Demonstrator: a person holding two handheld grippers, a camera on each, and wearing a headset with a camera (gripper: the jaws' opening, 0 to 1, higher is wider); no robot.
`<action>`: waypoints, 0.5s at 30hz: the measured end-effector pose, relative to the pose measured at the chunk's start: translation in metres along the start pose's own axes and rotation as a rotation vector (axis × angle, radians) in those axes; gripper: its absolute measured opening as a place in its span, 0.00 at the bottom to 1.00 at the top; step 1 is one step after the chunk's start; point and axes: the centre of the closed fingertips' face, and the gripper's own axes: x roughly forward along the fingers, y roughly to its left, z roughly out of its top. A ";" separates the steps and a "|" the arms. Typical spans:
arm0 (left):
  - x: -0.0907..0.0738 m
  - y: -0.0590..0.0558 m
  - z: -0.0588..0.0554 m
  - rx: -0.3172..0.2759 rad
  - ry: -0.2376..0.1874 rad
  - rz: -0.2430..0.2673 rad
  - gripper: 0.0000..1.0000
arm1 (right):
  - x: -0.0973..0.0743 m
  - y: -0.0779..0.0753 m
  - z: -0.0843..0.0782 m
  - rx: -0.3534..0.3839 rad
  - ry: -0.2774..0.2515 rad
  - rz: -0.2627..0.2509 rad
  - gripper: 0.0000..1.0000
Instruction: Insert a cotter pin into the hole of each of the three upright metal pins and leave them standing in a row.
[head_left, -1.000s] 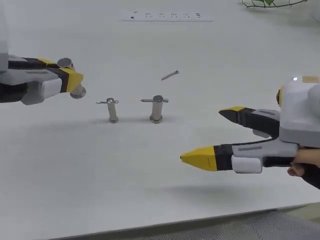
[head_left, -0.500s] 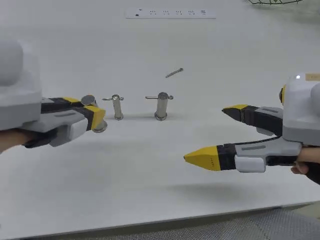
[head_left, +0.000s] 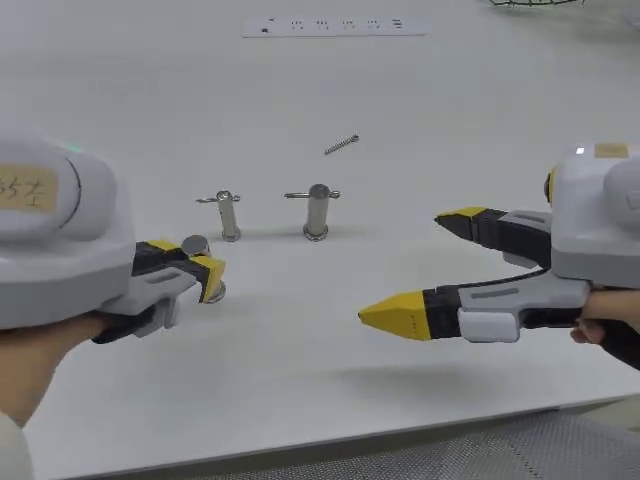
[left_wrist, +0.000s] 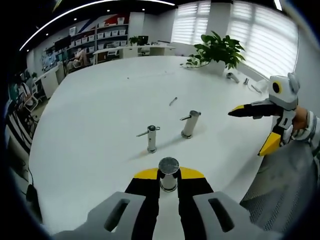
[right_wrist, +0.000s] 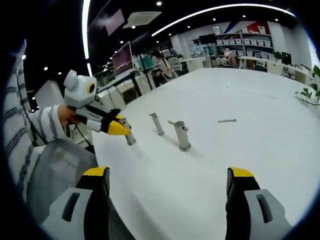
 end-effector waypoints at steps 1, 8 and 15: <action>0.002 0.000 -0.002 0.007 0.005 0.004 0.11 | 0.000 0.000 0.000 -0.001 0.001 -0.001 0.98; 0.007 -0.001 -0.007 0.008 0.017 0.008 0.11 | -0.002 -0.001 -0.001 0.000 0.003 -0.007 0.98; 0.013 0.002 -0.010 -0.001 0.024 0.025 0.11 | -0.002 -0.002 -0.002 0.004 0.005 -0.010 0.98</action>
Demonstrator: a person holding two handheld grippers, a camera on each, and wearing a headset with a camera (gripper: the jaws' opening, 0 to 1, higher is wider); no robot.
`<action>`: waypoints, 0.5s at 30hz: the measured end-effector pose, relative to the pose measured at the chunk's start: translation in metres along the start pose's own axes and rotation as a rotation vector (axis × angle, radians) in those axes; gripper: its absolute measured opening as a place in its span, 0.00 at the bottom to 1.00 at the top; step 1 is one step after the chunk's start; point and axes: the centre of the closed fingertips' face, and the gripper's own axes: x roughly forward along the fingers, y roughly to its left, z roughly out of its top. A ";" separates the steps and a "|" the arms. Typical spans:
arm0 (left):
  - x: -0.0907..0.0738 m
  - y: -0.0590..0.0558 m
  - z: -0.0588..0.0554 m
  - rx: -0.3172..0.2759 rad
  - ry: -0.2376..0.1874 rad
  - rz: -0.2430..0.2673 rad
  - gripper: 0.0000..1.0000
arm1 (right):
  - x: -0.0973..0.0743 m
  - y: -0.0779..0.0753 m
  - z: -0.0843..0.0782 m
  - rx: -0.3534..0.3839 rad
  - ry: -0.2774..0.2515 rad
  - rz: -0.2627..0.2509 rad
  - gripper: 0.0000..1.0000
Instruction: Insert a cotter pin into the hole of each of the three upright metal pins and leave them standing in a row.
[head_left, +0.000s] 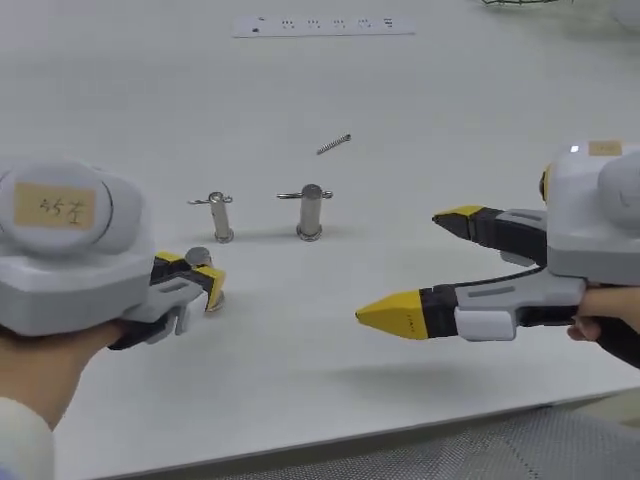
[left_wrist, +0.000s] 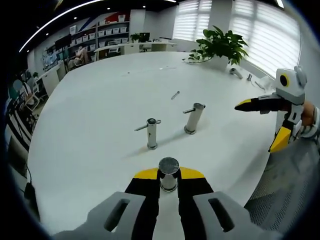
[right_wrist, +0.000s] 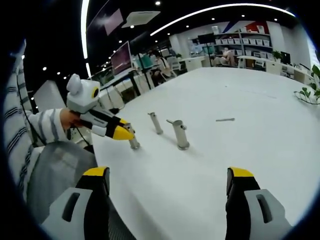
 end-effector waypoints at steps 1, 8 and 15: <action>0.001 0.000 0.000 -0.002 -0.002 0.001 0.11 | 0.000 0.000 0.000 0.000 0.001 0.001 0.98; 0.004 0.002 0.000 -0.003 -0.017 0.013 0.11 | 0.000 0.000 -0.001 0.003 0.005 -0.001 0.98; 0.006 0.001 0.001 -0.009 -0.030 0.014 0.11 | 0.002 0.001 -0.002 0.006 0.007 0.003 0.98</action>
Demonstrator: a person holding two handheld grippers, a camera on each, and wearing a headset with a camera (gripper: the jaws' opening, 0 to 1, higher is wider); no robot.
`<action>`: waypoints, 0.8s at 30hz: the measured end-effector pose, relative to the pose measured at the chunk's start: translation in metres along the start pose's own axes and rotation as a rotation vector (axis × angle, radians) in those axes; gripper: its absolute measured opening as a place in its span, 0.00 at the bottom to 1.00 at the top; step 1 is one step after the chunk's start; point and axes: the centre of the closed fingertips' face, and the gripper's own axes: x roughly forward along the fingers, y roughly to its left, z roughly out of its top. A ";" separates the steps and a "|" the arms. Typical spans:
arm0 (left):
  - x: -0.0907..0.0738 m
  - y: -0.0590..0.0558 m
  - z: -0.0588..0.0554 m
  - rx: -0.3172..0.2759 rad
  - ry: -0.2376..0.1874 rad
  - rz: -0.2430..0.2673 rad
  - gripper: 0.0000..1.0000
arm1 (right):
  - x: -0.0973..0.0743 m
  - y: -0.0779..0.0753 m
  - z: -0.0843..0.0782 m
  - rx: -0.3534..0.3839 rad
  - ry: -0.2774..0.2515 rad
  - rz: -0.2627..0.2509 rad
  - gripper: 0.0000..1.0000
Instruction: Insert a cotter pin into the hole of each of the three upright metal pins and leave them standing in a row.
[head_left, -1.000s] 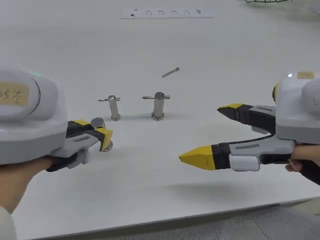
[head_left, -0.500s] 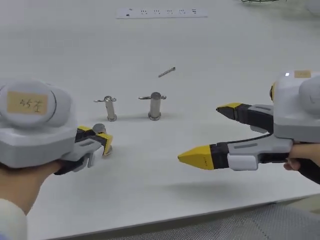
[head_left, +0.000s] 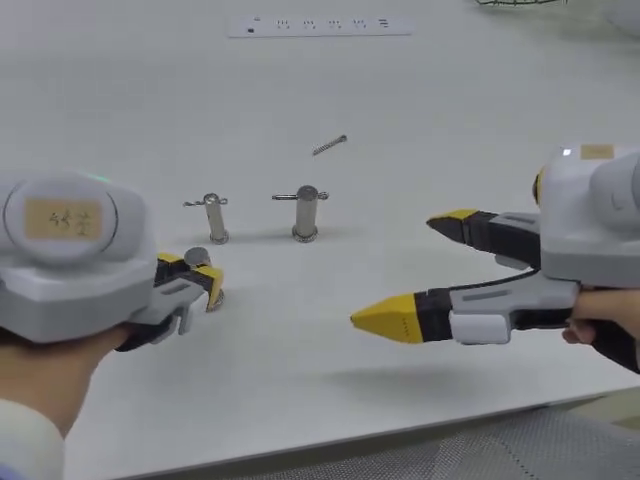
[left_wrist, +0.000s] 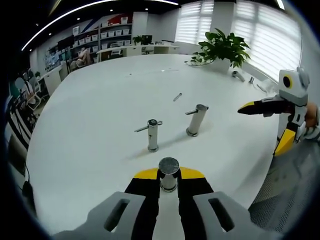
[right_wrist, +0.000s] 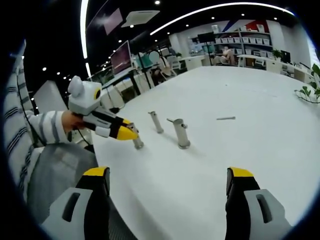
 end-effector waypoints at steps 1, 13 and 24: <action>0.000 0.000 0.000 0.006 0.000 0.000 0.11 | 0.000 0.000 0.000 0.000 0.001 0.001 0.98; -0.001 -0.006 -0.001 0.010 0.011 -0.026 0.13 | -0.001 0.002 -0.003 -0.010 0.021 0.014 0.98; -0.002 0.005 -0.005 -0.013 0.022 -0.013 0.36 | -0.002 0.002 -0.003 -0.010 0.021 0.018 0.97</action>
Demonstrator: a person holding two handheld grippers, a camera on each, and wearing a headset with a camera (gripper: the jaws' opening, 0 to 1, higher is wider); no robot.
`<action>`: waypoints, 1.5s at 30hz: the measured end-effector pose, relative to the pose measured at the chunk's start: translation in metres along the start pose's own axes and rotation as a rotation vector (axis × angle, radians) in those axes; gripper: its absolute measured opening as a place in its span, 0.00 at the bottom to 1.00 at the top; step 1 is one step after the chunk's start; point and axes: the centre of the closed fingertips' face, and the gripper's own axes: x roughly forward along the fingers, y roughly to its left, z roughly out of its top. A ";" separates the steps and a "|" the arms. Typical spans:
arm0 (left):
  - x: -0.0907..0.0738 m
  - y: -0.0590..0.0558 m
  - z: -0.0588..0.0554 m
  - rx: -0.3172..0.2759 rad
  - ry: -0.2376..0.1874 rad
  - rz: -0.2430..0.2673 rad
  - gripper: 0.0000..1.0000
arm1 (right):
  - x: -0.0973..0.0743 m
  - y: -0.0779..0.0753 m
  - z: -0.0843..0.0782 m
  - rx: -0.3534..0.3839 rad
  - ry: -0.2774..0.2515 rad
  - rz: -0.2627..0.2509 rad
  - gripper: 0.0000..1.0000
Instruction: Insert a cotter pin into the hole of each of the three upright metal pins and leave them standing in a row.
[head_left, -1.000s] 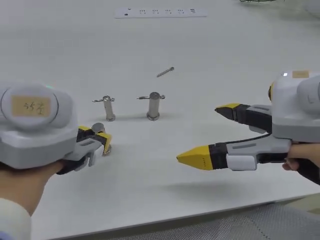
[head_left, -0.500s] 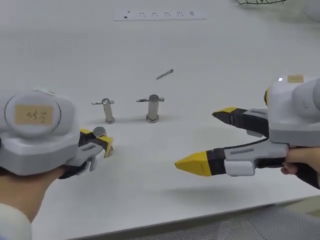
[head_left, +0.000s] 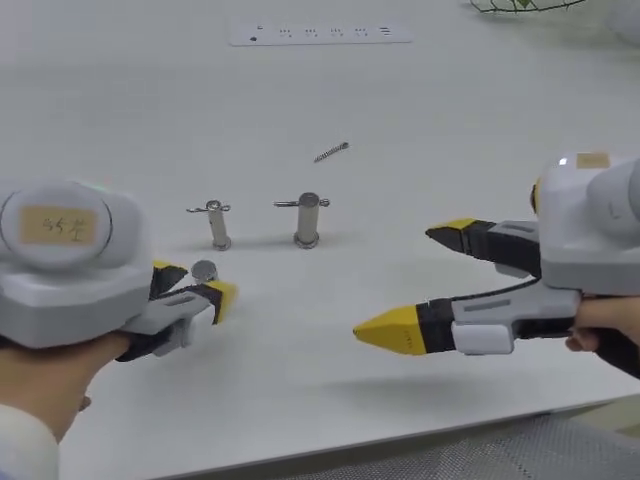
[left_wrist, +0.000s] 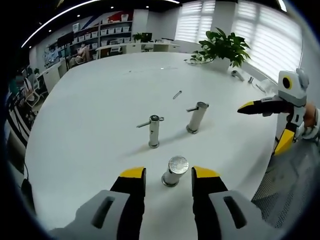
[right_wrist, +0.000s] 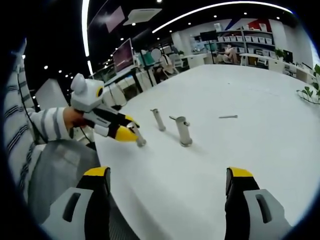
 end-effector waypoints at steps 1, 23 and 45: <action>-0.001 0.006 -0.003 0.037 0.017 0.026 0.40 | 0.000 0.000 0.000 -0.003 0.004 -0.001 0.97; -0.013 -0.002 -0.007 0.198 -0.074 -0.094 0.99 | -0.007 -0.003 0.009 -0.030 0.016 -0.016 0.97; -0.033 -0.005 -0.003 0.141 -0.124 -0.181 1.00 | -0.025 -0.044 0.055 -0.276 0.171 -0.030 0.92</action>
